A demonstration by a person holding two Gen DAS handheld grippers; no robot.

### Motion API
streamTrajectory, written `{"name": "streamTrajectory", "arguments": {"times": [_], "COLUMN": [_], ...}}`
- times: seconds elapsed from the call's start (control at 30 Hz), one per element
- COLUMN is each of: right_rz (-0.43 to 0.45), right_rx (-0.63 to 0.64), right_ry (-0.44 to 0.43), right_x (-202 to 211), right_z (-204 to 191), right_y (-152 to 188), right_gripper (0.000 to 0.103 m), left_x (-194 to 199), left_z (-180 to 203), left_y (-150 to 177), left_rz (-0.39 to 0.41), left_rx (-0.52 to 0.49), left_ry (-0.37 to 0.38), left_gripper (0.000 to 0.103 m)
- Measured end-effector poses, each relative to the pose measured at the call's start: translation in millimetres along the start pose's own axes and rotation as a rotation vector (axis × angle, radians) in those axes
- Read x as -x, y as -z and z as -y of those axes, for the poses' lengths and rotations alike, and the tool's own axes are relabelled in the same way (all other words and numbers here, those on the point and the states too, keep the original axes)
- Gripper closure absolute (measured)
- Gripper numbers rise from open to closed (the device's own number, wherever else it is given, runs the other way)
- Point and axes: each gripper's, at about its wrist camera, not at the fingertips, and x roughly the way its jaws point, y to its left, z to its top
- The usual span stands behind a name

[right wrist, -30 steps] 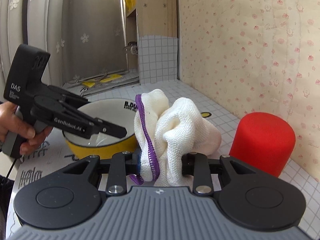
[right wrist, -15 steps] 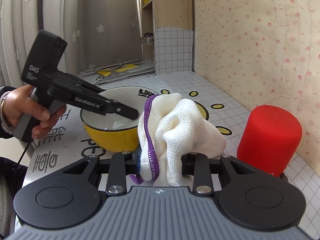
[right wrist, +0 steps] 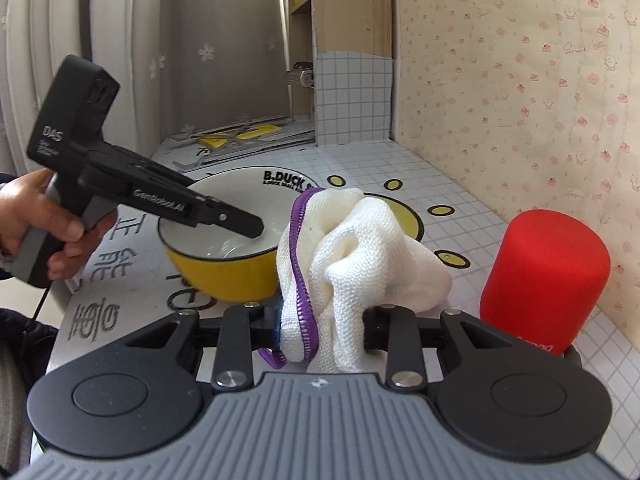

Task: Clean bowl

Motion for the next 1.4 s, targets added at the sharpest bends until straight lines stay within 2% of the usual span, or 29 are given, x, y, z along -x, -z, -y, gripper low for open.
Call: {"name": "streamTrajectory", "arguments": {"times": [0.13,0.23,0.33,0.57,0.93,1.0,1.03,1.07,1.13,1.2,1.27,1.33,1.4], "right_rz": [0.037,0.051,0.047,0.058,0.003,-0.006,-0.008,-0.008,-0.005,0.0,-0.003,-0.008,0.003], "right_rx": [-0.017,-0.022,-0.031,-0.047,-0.023,-0.023,-0.025,-0.027,-0.024,-0.019,-0.014,-0.008,-0.012], "right_ry": [0.05,0.096,0.116,0.104,0.051,0.044,0.042,0.037,0.016,-0.007,-0.024,-0.026,-0.022], "right_x": [-7,-18,-26,-28,-11,-4,-1,2,5,6,5,2,0], "right_z": [3,2,3,6,5,6,6,7,6,4,2,0,-1], "right_y": [-6,-10,-10,-9,-1,2,3,4,6,6,5,5,3], "right_gripper": [0.068,0.068,0.068,0.068,0.065,0.066,0.065,0.065,0.065,0.065,0.065,0.065,0.065], "left_x": [-3,2,5,13,14,13,10,6,-2,-6,-7,-5,-2], "left_z": [3,-16,-14,-6,2,2,1,-1,-2,-4,-6,-5,-2], "left_y": [-1,-3,-2,3,-8,-12,-15,-18,-22,-23,-23,-21,-18], "left_rz": [-0.002,-0.017,-0.016,-0.021,-0.022,-0.018,-0.02,-0.021,-0.025,-0.024,-0.03,-0.028,-0.019], "left_rx": [0.004,-0.027,-0.039,-0.05,-0.186,-0.226,-0.242,-0.258,-0.286,-0.296,-0.277,-0.261,-0.258], "left_ry": [-0.008,0.034,0.036,0.045,0.047,0.04,0.044,0.048,0.059,0.074,0.1,0.106,0.093], "left_gripper": [0.081,0.081,0.081,0.081,0.08,0.074,0.061,0.055,0.055,0.057,0.072,0.081,0.081]}}
